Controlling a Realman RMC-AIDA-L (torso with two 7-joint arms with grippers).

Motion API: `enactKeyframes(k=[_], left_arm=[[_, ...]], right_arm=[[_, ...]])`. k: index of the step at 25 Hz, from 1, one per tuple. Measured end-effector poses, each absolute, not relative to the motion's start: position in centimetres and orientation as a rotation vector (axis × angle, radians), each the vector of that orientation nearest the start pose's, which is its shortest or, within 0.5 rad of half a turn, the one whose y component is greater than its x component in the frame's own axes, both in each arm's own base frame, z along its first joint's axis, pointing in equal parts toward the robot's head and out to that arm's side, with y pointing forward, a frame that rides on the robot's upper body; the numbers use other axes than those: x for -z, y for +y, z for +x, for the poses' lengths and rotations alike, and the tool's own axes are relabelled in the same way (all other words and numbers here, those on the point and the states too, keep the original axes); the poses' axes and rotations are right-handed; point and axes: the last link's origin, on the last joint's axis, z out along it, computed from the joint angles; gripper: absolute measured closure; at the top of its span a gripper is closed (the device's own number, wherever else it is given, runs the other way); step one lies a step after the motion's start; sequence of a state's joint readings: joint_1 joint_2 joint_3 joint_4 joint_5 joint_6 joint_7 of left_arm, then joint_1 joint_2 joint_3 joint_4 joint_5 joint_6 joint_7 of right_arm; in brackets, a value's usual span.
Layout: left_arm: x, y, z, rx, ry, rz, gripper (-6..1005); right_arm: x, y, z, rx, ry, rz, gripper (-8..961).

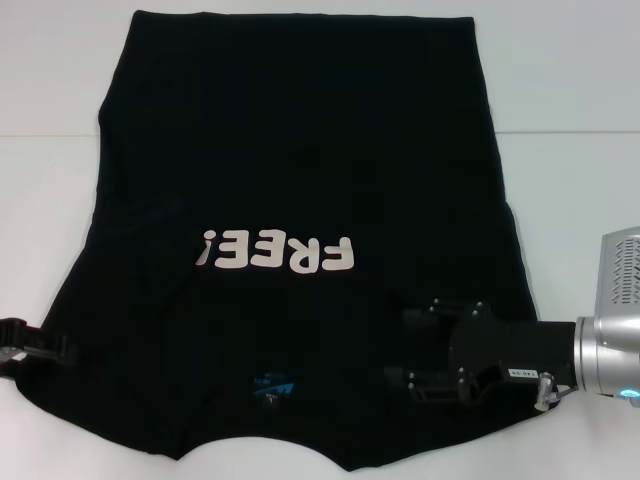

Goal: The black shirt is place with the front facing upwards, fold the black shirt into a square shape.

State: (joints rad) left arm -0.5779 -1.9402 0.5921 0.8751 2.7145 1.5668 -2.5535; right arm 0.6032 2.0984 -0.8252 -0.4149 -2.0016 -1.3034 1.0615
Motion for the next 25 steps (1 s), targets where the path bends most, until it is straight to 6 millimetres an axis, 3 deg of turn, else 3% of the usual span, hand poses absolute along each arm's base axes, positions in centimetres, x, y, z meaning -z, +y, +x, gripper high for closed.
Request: enactKeyframes(k=[8,13,25], left_arm=[[-8.78,33.19,-34.30,-0.120,-1.902,-1.986,96],[-8.67,33.09,-34.13,-0.129,-1.880,-1.994,213],[-8.50,33.02,-34.24,-0.159,-1.845,-2.008,705]], right_arm=[[6.64,32.84,26.67,-0.483,0.366,-2.821,112],[6.48,32.82,26.61,-0.494,0.387,-2.823,112],[6.35,32.56,26.59,-0.513,0.394,-2.829,111]])
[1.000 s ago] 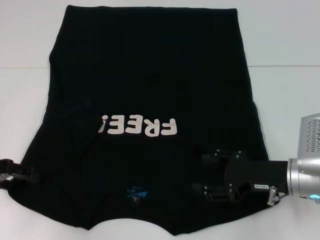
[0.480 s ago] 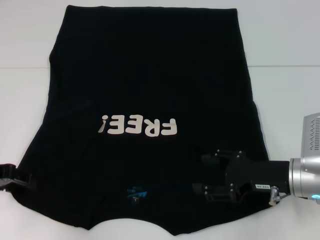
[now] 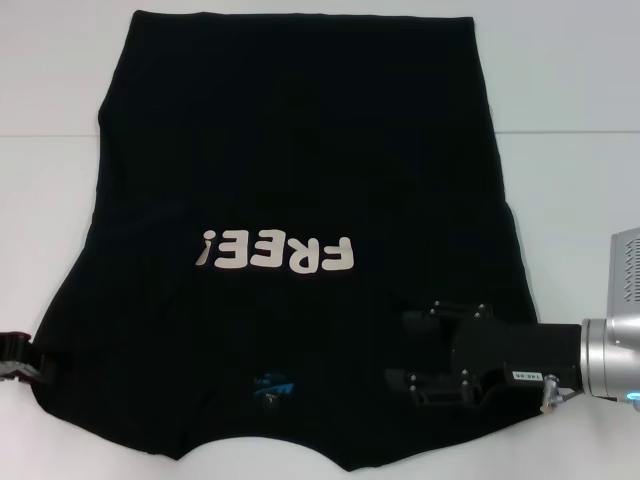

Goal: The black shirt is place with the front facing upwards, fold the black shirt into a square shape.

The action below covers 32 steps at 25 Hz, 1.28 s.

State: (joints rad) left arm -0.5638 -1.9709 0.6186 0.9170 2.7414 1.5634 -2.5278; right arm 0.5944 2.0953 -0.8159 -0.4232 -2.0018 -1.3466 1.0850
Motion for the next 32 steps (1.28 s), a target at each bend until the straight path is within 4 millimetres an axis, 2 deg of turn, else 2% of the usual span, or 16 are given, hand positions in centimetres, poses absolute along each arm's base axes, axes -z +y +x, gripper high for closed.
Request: enactKeyframes(k=[8,12,15,18,21,24,28,32], left_arm=[[-8.3,32.9,-34.3,-0.167,-1.851,-2.017,893],[-8.3,32.8,-34.3,-0.167,-1.841,-2.029,962],[-8.3,32.9,-34.2,-0.158,-1.828,-2.047,979],[-8.4,32.9,-34.1,-0.155,-1.817,-2.054,979],[-8.6,33.1,-34.0,-0.155,-1.799,-2.066,978],[-8.7,33.3,-33.9,-0.152,-1.781,-2.079,978],[-9.0,33.5,-33.7,-0.141,-1.764,-2.093,978],[-9.1,33.6,-33.6,-0.138,-1.761,-2.097,978]], right_arm=[[6.2,32.6,26.6,-0.520,0.405,-2.826,112],[5.3,33.1,26.5,-0.530,0.508,-2.803,111],[3.1,33.7,26.3,-0.520,0.650,-2.778,112],[-0.1,34.3,25.8,-0.447,0.825,-2.741,112],[-3.6,34.8,25.6,-0.279,1.038,-2.690,111],[-6.2,35.1,25.4,-0.114,1.306,-2.596,112],[-7.8,35.3,25.7,0.030,1.567,-2.463,116],[-7.7,35.1,26.0,0.139,1.659,-2.415,116]])
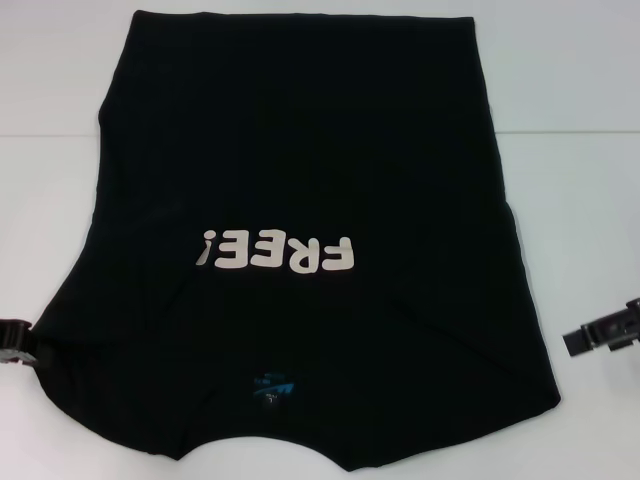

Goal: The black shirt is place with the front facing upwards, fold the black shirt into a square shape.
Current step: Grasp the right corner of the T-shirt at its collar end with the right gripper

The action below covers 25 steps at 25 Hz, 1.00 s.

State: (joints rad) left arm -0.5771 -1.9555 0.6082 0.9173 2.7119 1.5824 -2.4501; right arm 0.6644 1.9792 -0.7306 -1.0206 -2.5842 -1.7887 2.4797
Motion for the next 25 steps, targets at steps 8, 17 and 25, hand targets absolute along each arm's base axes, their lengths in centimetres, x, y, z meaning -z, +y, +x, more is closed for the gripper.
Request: enactKeyframes(k=[8,17,25], left_arm=[[-9.1,33.6,-33.4,-0.112,-1.762,-2.104,977],[-9.0,33.5,-33.7,-0.108,-1.769,-2.099,976],[-8.8,33.5,-33.6,-0.106,-1.769,-2.101,976]], right_arm=[[-6.4,34.5,27.2,0.195,1.741,-2.392,116],[-4.6,34.3,28.6,0.169,1.785,-2.385,116],[-3.4,34.3,28.9,0.147,1.796,-2.388,115]])
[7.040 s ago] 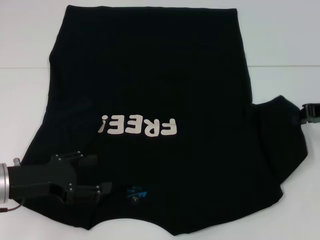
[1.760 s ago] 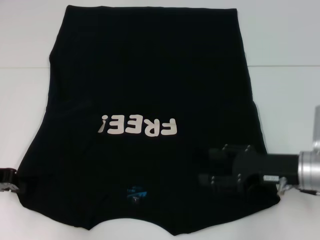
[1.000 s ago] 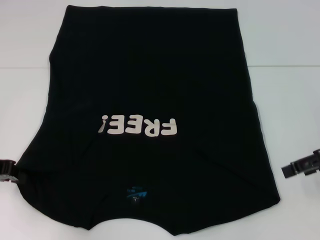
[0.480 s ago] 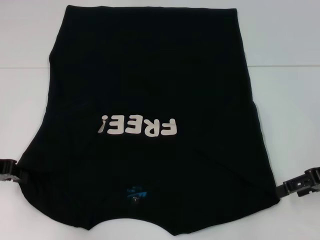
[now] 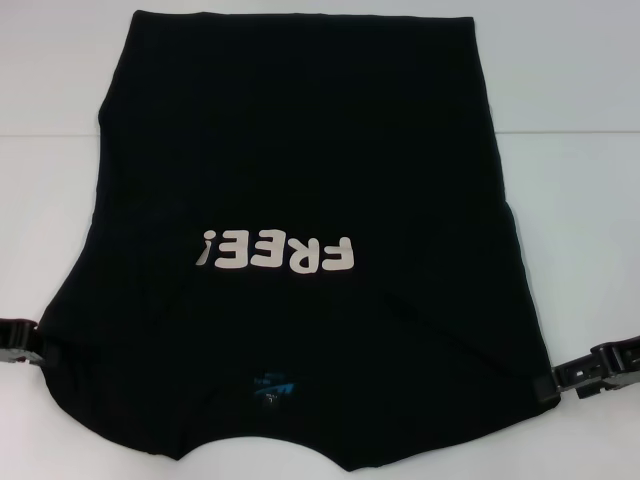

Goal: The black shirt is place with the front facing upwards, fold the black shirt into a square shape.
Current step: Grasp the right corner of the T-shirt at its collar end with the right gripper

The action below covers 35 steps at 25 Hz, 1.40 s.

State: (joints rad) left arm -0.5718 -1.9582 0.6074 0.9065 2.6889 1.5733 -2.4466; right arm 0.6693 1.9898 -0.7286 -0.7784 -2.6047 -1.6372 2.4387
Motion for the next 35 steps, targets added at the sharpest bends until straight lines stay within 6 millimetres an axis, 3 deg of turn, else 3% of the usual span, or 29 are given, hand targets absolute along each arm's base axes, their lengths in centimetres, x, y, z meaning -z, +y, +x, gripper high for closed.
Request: enactKeyframes(k=[35], left_arm=[[-8.65,33.51,-33.33,-0.072,-1.773,-2.119,973]], right_arm=[[-2.34,34.82,28.98,0.123,1.801,-2.371,119]])
